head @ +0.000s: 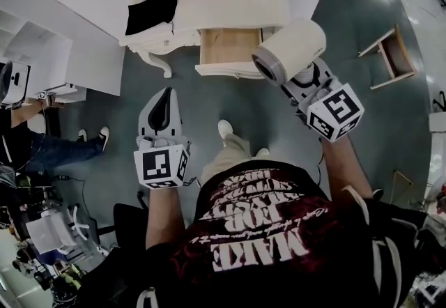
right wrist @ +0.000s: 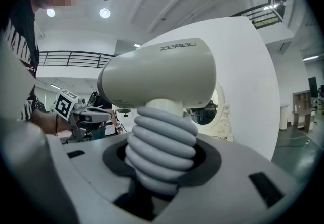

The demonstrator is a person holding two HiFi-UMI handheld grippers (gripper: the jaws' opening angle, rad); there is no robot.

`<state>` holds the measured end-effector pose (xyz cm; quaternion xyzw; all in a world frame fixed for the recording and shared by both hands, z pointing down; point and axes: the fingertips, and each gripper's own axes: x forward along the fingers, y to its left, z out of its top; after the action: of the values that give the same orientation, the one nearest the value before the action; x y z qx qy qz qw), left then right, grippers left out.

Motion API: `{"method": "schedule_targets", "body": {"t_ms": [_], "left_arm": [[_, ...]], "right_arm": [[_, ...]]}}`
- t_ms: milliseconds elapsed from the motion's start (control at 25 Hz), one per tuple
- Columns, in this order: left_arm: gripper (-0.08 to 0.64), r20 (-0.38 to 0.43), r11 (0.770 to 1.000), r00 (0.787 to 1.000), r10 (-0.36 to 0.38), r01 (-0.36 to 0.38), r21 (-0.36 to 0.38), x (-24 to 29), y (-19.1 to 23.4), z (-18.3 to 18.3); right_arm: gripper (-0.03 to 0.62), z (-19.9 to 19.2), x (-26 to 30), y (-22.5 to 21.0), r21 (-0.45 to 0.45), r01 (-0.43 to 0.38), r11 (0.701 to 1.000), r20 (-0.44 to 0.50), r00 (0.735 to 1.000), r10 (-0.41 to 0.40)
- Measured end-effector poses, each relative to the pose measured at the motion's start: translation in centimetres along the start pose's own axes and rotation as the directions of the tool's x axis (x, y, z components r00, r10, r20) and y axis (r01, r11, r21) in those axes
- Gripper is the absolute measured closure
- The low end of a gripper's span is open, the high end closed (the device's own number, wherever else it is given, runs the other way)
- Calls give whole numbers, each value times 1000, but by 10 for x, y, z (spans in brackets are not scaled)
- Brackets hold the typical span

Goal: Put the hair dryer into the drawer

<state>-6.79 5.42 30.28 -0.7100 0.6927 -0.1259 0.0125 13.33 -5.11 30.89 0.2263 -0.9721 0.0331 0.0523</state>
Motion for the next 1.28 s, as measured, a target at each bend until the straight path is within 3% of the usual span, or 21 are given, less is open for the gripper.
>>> {"method": "schedule_targets", "body": {"t_ms": [600, 1040, 1280], "left_arm": [[555, 29, 993, 993, -118, 118, 13, 90, 42, 1], [555, 51, 992, 990, -128, 129, -10, 143, 99, 0], [555, 48, 987, 986, -162, 161, 18, 169, 109, -1]], "right_arm": [[411, 10, 59, -35, -8, 80, 997, -43, 996, -80], [411, 21, 122, -57, 12, 106, 994, -64, 992, -105], [411, 22, 142, -68, 20, 136, 991, -70, 989, -134]]}}
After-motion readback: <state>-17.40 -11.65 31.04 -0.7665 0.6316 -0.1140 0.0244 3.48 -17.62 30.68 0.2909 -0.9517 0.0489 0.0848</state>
